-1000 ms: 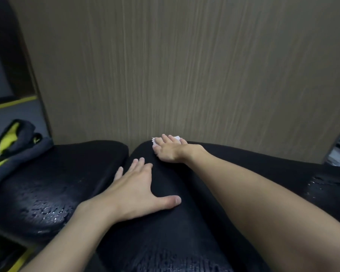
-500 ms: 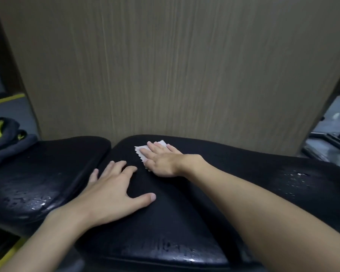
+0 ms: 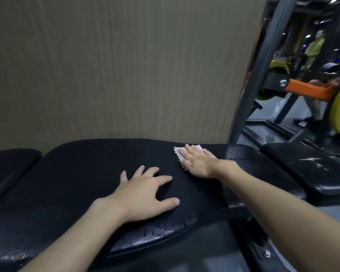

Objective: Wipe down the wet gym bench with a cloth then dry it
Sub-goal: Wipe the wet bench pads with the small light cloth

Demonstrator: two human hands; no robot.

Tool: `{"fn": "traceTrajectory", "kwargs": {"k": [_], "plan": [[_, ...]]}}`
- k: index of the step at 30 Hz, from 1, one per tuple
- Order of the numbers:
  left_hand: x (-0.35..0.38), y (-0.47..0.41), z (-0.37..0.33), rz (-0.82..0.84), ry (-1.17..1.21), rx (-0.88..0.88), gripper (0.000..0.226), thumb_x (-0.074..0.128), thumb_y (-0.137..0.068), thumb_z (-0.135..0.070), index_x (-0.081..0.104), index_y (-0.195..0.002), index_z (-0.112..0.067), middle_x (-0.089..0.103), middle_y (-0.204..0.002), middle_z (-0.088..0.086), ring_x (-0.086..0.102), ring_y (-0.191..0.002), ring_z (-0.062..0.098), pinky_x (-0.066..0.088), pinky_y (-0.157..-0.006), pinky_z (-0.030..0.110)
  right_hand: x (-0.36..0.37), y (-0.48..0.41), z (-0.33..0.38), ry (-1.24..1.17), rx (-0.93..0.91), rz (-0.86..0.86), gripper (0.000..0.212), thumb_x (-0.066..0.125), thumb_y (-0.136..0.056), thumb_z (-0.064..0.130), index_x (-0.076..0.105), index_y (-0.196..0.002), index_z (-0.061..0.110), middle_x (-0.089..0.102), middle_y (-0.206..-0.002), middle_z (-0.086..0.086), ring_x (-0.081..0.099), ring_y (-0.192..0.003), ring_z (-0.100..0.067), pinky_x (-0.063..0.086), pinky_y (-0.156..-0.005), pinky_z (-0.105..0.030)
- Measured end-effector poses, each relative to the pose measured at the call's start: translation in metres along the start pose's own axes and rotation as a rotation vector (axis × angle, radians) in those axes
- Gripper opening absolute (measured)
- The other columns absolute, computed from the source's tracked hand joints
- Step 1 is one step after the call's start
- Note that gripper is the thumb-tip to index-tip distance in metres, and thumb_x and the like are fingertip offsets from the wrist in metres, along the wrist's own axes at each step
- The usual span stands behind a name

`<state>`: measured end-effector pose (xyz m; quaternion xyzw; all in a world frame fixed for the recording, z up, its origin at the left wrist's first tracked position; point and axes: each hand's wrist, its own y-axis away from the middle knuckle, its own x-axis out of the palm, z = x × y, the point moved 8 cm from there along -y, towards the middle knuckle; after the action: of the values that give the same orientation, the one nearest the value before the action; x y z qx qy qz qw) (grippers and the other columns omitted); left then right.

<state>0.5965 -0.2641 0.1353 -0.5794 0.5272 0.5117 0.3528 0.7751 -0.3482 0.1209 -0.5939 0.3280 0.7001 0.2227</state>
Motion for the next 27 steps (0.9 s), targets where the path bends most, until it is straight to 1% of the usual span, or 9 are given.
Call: {"fn": "traceTrajectory", "kwargs": {"k": [4, 10, 14, 17, 21, 24, 27], "plan": [[0.004, -0.012, -0.02, 0.058, -0.024, -0.004, 0.077, 0.041, -0.078, -0.083, 0.018, -0.146, -0.058, 0.003, -0.165, -0.008, -0.005, -0.15, 0.033, 0.001, -0.112, 0.071, -0.001, 0.014, -0.078, -0.021, 0.138, -0.021, 0.057, 0.015, -0.102, 0.046, 0.001, -0.157, 0.037, -0.008, -0.166, 0.007, -0.01, -0.151, -0.011, -0.005, -0.122, -0.041], [0.005, -0.012, -0.018, 0.079, -0.032, -0.03, 0.076, 0.039, -0.076, -0.086, 0.016, -0.144, -0.062, -0.001, -0.164, -0.011, -0.007, -0.151, 0.031, 0.002, -0.113, 0.07, -0.004, 0.053, -0.17, -0.056, 0.336, -0.058, 0.058, 0.015, -0.103, 0.049, 0.003, -0.158, 0.035, -0.006, -0.167, 0.001, -0.008, -0.152, -0.017, -0.003, -0.122, -0.043], [0.006, -0.011, -0.018, 0.074, -0.018, -0.033, 0.075, 0.037, -0.075, -0.087, 0.015, -0.143, -0.064, -0.002, -0.164, -0.012, -0.008, -0.151, 0.029, 0.001, -0.113, 0.069, -0.002, 0.079, -0.2, -0.095, 0.429, -0.089, 0.059, 0.017, -0.101, 0.05, 0.008, -0.157, 0.034, -0.003, -0.167, -0.003, -0.004, -0.153, -0.023, 0.001, -0.122, -0.045], [0.007, -0.011, -0.018, 0.065, -0.014, -0.03, 0.075, 0.035, -0.075, -0.087, 0.014, -0.143, -0.064, -0.003, -0.164, -0.013, -0.008, -0.151, 0.029, 0.0, -0.114, 0.068, 0.005, 0.099, -0.202, -0.109, 0.46, -0.104, 0.058, 0.018, -0.102, 0.048, 0.01, -0.156, 0.031, -0.001, -0.167, -0.005, -0.004, -0.153, -0.025, 0.002, -0.122, -0.046], [0.006, -0.008, -0.018, 0.04, 0.018, -0.007, 0.075, 0.034, -0.076, -0.086, 0.017, -0.145, -0.061, 0.0, -0.164, -0.014, -0.007, -0.151, 0.026, -0.001, -0.115, 0.065, 0.011, 0.113, -0.184, -0.072, 0.48, -0.108, 0.058, 0.017, -0.101, 0.049, 0.011, -0.155, 0.031, -0.001, -0.167, -0.003, -0.005, -0.153, -0.021, -0.001, -0.121, -0.046], [-0.003, 0.002, -0.009, -0.022, 0.028, 0.01, 0.073, 0.038, -0.081, -0.08, 0.025, -0.147, -0.052, 0.009, -0.163, -0.015, 0.001, -0.151, 0.015, 0.006, -0.118, 0.058, 0.012, 0.11, -0.152, -0.06, 0.446, -0.1, 0.058, 0.017, -0.1, 0.048, 0.011, -0.156, 0.03, -0.003, -0.167, -0.003, -0.008, -0.152, -0.021, -0.003, -0.12, -0.046], [-0.01, 0.021, 0.012, -0.083, 0.006, 0.005, 0.071, 0.039, -0.084, -0.076, 0.029, -0.148, -0.046, 0.016, -0.161, -0.014, 0.009, -0.15, 0.01, 0.011, -0.12, 0.05, 0.014, 0.101, -0.109, -0.057, 0.384, -0.095, 0.06, 0.016, -0.1, 0.048, 0.009, -0.156, 0.029, -0.005, -0.167, -0.003, -0.01, -0.152, -0.022, -0.005, -0.12, -0.047]]}}
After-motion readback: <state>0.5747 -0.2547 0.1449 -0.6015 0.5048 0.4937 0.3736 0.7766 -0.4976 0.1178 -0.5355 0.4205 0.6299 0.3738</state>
